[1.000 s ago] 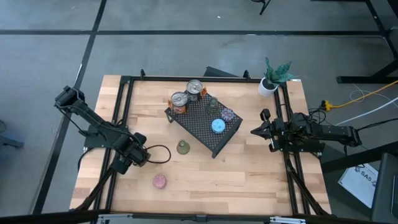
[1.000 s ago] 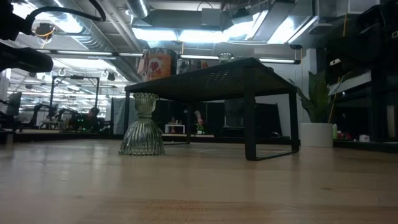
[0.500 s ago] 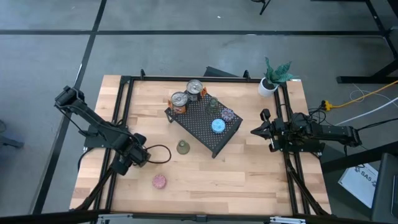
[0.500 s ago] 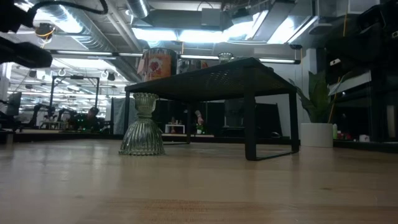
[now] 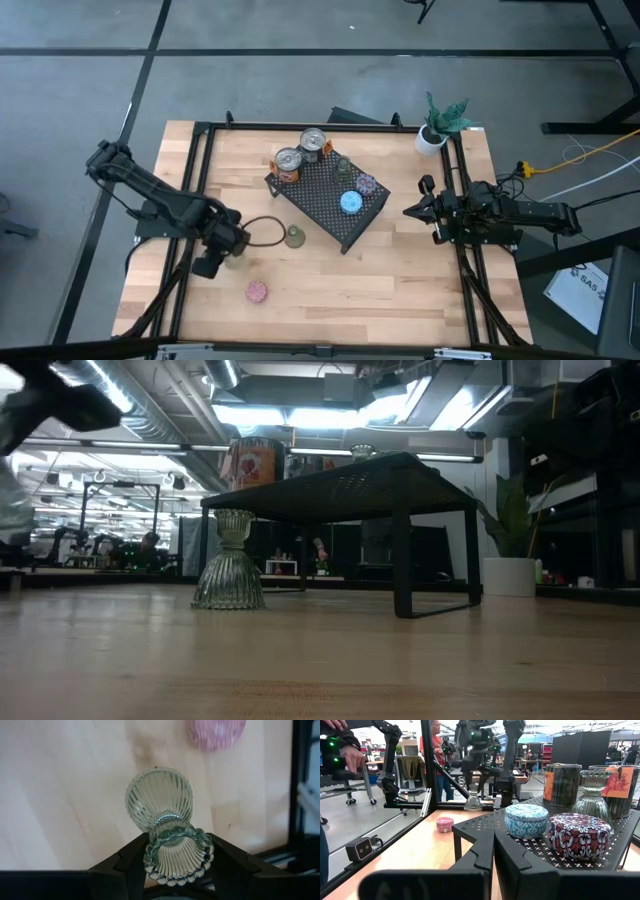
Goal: Pick & Place candle stick holders
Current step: Put the left glass candle holder on the shelf
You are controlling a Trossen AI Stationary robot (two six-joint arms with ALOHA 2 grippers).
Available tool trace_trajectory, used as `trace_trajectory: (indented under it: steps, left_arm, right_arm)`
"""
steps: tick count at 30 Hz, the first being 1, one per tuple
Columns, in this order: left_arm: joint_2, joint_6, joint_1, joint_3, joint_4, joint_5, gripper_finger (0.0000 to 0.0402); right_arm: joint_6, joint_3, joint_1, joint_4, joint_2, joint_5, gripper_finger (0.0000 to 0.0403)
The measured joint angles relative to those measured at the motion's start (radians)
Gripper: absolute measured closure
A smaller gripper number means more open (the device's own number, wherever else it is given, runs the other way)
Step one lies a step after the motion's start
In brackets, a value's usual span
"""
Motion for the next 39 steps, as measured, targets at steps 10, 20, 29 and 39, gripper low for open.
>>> trace_trajectory:
  steps: [10, 20, 29, 39]
  left_arm:
    - [0.001, -0.023, 0.116, 0.124, 0.003, -0.001, 0.0228]
    - [0.041, -0.015, 0.232, 0.255, 0.004, -0.003, 0.0228]
    - [0.122, 0.032, 0.321, 0.361, 0.004, -0.029, 0.0228]
    - [0.246, 0.124, 0.417, 0.485, 0.016, -0.049, 0.0228]
  right_arm:
    - [0.000, 0.000, 0.000, 0.000, 0.000, 0.000, 0.0387]
    - [0.000, 0.000, 0.000, 0.000, 0.000, 0.000, 0.0387]
    - [0.000, 0.000, 0.000, 0.000, 0.000, 0.000, 0.0387]
    - [0.000, 0.000, 0.000, 0.000, 0.000, 0.000, 0.0387]
